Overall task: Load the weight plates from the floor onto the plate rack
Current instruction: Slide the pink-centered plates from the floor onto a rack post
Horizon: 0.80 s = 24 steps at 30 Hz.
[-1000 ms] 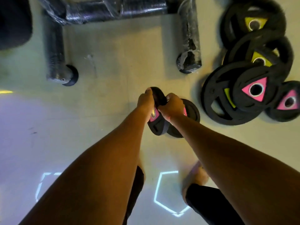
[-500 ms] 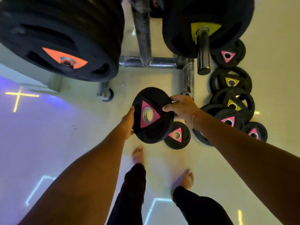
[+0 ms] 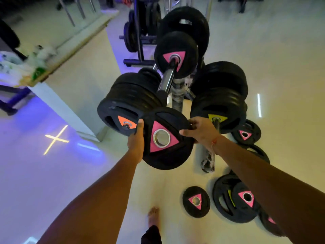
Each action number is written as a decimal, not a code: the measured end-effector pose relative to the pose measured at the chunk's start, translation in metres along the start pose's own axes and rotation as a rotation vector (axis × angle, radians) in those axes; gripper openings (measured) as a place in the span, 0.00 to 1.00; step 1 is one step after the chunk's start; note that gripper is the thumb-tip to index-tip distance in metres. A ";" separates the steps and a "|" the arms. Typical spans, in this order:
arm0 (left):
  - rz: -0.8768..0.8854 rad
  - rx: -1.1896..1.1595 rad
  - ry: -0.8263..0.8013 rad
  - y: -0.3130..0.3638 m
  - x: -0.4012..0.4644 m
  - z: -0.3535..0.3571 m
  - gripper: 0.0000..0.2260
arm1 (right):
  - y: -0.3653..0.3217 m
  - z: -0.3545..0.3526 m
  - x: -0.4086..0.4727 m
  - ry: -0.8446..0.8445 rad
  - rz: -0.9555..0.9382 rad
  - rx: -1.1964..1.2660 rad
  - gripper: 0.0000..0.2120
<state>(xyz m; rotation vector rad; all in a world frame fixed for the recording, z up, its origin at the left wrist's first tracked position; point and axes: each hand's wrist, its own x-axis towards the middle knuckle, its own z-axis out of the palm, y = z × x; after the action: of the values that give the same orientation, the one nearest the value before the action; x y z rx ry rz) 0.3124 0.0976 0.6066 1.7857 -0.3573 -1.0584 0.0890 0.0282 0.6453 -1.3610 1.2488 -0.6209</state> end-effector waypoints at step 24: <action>0.072 -0.287 0.065 0.131 0.112 0.067 0.34 | -0.071 -0.002 0.115 0.307 -0.264 0.079 0.16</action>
<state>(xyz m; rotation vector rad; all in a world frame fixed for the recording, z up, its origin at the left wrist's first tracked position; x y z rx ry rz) 0.3526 -0.0764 0.6549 1.5358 -0.2158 -0.9479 0.1441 -0.0913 0.6783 -1.4126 1.2776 -1.0856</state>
